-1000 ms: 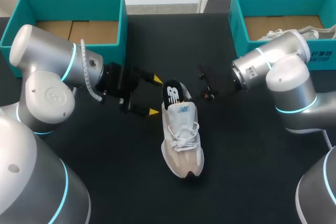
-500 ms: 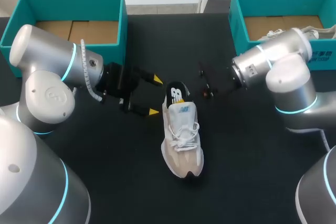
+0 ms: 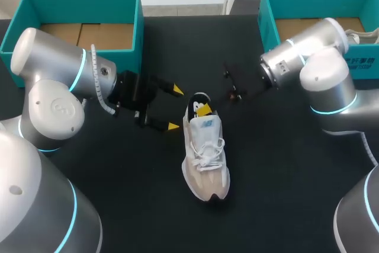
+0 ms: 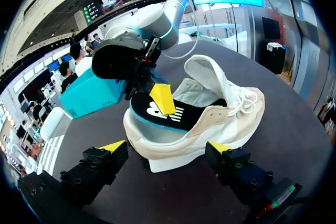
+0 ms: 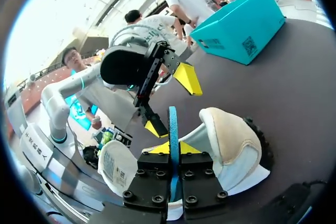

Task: Take the shoe out of the shoebox, open the shoe tongue, remove and reinsert the insole, then place the shoe into the shoebox

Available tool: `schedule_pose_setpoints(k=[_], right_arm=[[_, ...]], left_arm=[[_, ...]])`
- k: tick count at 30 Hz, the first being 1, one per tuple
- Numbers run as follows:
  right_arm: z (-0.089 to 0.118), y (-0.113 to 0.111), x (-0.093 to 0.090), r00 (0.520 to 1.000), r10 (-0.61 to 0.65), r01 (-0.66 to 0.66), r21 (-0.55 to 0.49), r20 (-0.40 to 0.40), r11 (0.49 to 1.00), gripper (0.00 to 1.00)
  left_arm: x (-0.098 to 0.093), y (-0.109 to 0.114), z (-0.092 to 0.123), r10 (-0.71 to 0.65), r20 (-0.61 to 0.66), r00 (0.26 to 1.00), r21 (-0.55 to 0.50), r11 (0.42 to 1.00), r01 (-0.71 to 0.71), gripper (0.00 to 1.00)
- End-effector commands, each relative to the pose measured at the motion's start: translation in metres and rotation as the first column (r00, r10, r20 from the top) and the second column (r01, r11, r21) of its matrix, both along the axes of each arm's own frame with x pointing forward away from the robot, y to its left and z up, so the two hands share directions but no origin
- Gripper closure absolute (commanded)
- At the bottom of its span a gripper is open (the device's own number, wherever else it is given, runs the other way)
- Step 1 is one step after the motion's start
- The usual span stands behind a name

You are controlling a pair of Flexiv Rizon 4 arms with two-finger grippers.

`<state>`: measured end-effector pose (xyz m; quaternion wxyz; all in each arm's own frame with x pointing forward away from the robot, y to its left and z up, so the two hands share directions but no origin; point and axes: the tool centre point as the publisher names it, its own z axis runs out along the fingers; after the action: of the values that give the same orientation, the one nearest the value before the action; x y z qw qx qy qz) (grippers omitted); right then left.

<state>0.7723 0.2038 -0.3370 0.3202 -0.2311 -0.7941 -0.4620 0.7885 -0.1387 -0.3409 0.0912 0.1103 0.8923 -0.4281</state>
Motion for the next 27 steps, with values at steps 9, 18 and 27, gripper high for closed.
schedule_pose_setpoints(k=[9, 18, 27], right_arm=[[-0.022, 0.012, -0.027, 0.996, -0.003, 0.001, -0.016, -0.086, 1.0, 1.0], [-0.002, 0.006, -0.015, 0.999, 0.0, -0.001, -0.054, -0.032, 0.999, 0.73], [0.017, 0.008, -0.009, 1.0, 0.013, -0.012, -0.079, 0.011, 0.997, 0.68]], left_arm=[[0.0, -0.001, 0.0, 0.0, 0.0, 1.0, 0.005, 1.0, 0.0, 0.0], [0.0, -0.001, 0.0, 0.0, 0.0, 1.0, 0.005, 1.0, 0.0, 0.0], [0.0, -0.001, 0.0, 0.0, 0.0, 1.0, 0.005, 1.0, 0.0, 0.0]])
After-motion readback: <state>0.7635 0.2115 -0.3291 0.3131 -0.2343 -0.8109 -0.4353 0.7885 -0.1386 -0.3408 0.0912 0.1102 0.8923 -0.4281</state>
